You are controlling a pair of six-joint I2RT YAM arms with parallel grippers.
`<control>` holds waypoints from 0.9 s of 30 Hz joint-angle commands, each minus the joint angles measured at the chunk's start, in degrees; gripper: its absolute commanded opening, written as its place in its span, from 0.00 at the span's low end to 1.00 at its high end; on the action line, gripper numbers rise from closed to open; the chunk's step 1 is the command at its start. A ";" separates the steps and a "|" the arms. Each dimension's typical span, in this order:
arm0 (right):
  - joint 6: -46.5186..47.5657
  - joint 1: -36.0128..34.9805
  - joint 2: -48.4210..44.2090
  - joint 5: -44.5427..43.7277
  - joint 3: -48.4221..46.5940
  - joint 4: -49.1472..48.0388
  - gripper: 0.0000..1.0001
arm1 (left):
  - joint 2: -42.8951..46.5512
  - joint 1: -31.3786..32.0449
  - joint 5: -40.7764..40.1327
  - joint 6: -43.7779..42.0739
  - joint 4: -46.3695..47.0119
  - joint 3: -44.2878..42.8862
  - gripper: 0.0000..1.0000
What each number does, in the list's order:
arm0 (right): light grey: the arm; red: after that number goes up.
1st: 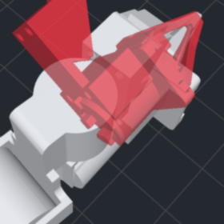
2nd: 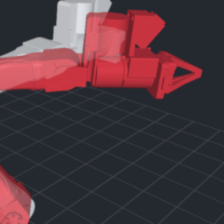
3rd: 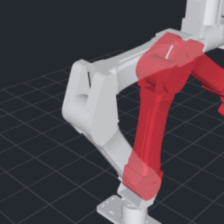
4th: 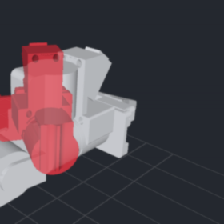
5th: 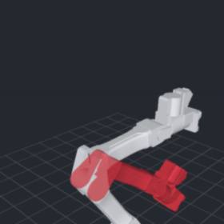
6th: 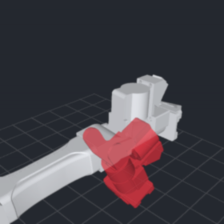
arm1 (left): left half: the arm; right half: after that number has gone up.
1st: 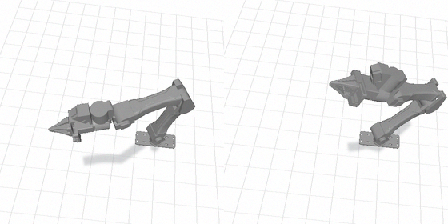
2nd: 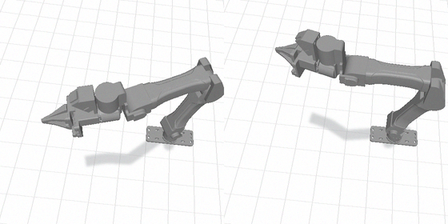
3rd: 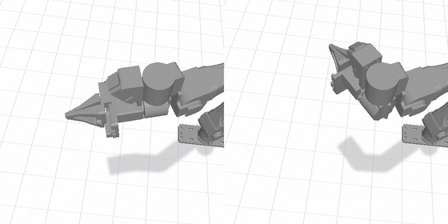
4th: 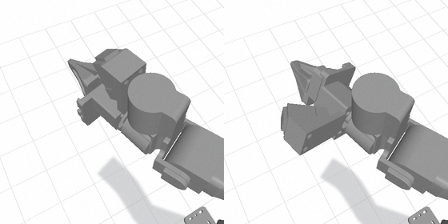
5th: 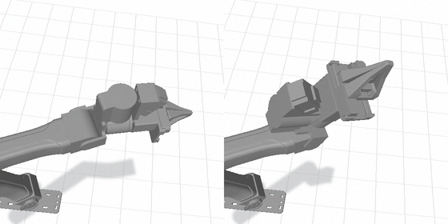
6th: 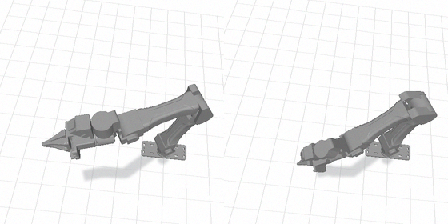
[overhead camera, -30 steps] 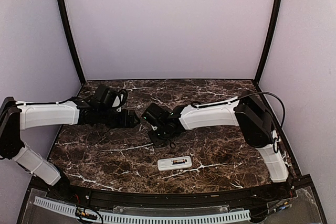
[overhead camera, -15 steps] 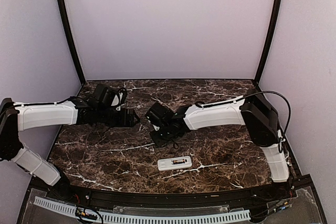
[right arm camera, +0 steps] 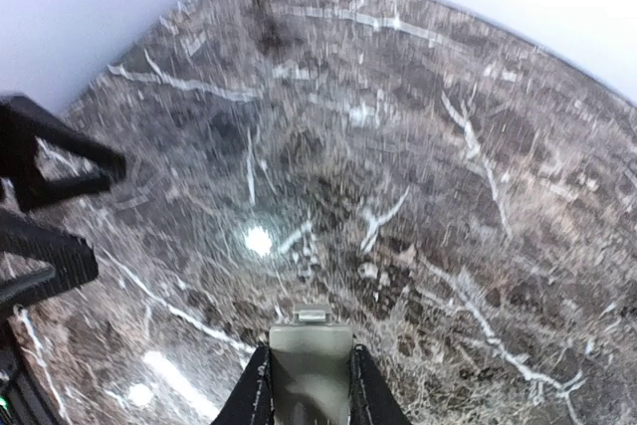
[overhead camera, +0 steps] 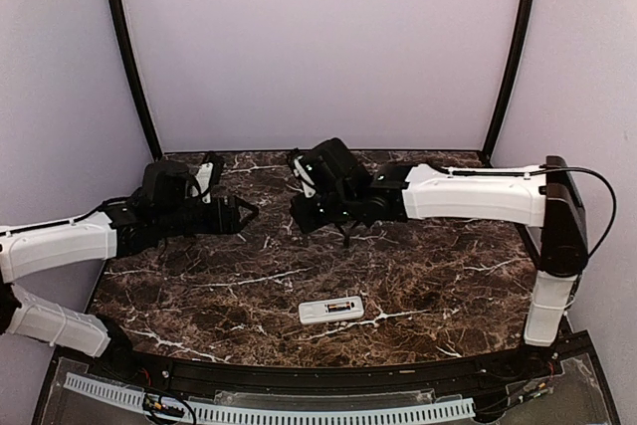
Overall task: Load the batteries into the remote control
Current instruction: Pass from the right arm to the left
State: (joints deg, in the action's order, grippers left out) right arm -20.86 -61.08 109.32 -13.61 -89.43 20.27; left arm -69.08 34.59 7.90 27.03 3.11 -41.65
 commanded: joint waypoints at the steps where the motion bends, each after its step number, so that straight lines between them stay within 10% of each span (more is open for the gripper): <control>1: 1.78 -0.24 -8.43 -4.73 3.69 -10.93 0.19 | 8.43 0.70 5.82 -1.81 24.69 9.46 0.70; 7: 3.73 -2.36 -13.26 -8.89 4.88 -18.62 0.18 | 6.13 13.00 1.83 -21.21 21.77 2.44 0.69; 14: 5.31 -4.56 -15.84 -11.51 6.03 -24.97 0.16 | 1.30 14.19 1.56 -20.70 27.48 -1.97 0.76; 27: 5.06 -5.92 -16.55 -13.51 8.28 -29.50 0.15 | -5.06 14.19 -3.48 -16.71 34.72 -5.73 0.47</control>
State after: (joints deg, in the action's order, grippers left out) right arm -16.34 -66.37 94.17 -25.58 -82.13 -5.65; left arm -73.89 48.88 4.23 9.13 34.09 -45.10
